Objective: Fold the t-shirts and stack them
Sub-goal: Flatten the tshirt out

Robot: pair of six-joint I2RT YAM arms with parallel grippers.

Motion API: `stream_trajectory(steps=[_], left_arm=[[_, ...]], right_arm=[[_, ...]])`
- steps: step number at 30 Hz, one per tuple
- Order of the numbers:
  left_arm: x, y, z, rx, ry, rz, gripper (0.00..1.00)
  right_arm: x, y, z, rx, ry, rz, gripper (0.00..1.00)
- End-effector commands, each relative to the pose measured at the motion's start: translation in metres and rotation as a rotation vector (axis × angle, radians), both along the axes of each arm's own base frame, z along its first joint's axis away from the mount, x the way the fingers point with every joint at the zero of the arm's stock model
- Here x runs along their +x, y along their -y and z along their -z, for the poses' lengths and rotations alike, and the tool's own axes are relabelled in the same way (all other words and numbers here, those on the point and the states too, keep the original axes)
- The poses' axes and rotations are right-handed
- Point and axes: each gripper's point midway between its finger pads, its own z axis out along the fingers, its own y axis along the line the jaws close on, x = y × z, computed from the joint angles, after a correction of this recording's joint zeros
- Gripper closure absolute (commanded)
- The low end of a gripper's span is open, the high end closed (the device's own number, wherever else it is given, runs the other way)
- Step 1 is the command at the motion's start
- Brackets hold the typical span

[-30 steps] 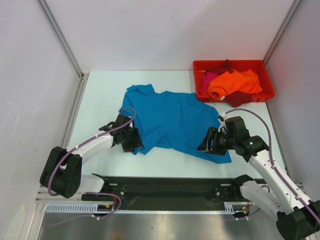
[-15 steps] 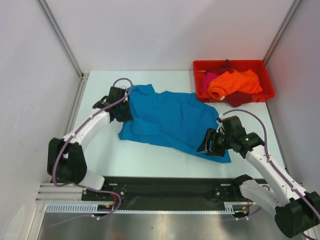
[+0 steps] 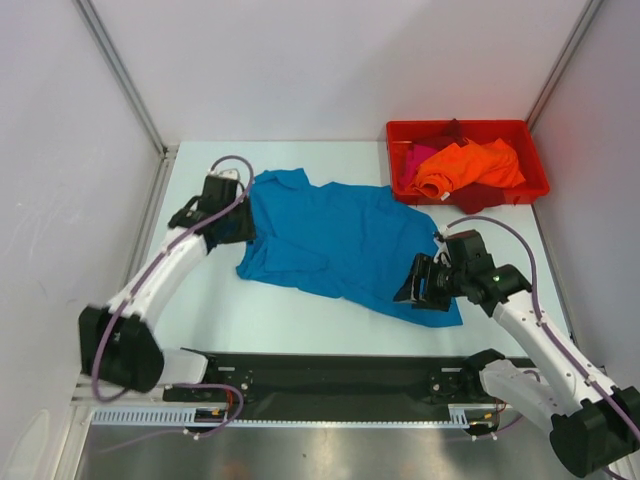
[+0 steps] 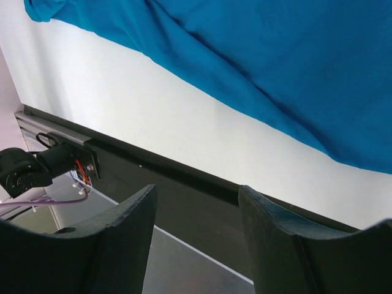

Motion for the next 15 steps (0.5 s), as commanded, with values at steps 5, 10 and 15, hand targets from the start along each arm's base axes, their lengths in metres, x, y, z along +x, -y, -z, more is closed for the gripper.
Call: stream_trajectory(steps=[5, 10, 15], left_arm=[[-0.067, 0.033, 0.03, -0.246, -0.055, 0.101, 0.65], [-0.049, 0.051, 0.043, -0.337, -0.039, 0.123, 0.56], [-0.03, 0.049, 0.066, -0.361, -0.108, 0.071, 0.57]], right_arm=[[-0.007, 0.0, 0.003, 0.026, 0.008, -0.001, 0.38], [-0.008, 0.004, -0.001, 0.01, 0.013, 0.002, 0.38], [-0.01, 0.006, -0.003, 0.005, 0.009, 0.011, 0.38]])
